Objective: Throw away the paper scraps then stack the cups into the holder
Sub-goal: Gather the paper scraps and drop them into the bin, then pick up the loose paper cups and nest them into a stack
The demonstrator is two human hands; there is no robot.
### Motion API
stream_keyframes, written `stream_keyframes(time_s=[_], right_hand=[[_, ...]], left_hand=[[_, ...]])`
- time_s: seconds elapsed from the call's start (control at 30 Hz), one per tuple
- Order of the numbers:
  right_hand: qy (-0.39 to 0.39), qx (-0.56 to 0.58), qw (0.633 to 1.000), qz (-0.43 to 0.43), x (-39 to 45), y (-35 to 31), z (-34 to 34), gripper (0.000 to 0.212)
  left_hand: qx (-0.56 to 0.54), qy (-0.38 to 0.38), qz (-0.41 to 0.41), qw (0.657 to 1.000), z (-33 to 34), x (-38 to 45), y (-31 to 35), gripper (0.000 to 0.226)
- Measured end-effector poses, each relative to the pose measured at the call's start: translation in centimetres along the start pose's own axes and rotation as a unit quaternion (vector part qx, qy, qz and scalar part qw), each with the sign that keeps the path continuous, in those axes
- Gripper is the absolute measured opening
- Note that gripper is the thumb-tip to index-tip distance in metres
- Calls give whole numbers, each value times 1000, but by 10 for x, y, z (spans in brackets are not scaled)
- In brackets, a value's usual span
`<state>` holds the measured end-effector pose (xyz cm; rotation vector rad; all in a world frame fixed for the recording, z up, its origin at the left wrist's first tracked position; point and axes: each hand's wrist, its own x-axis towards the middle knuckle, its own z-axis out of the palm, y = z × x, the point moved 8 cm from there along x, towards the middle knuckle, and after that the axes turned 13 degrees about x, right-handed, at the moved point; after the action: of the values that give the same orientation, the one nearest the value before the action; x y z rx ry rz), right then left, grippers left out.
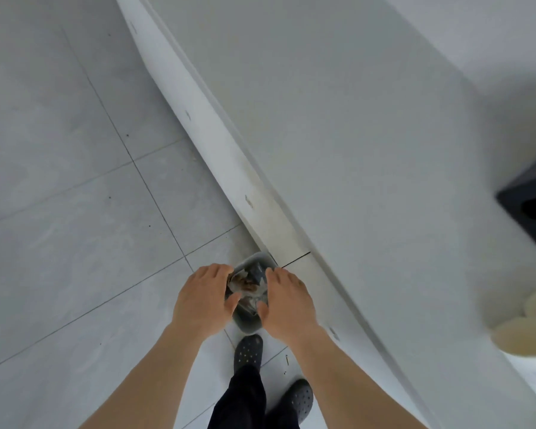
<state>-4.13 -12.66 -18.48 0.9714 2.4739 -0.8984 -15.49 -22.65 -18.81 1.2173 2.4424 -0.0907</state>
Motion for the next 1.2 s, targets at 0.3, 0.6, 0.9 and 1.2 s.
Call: stream_keyframes(time_s=[0.3, 0.6, 0.9, 1.2], right_hand=[[95, 9, 995, -24, -66, -35, -111, 56], [209, 45, 975, 59, -139, 26, -209, 55], [318, 109, 920, 202, -258, 163, -260, 51], [359, 142, 881, 274, -350, 271, -268, 51]], left_hand=[[48, 63, 51, 996, -126, -21, 44, 60], [46, 105, 175, 978, -200, -19, 154, 57], [73, 105, 329, 936, -206, -37, 335, 59], [97, 96, 396, 908, -185, -77, 468, 54]])
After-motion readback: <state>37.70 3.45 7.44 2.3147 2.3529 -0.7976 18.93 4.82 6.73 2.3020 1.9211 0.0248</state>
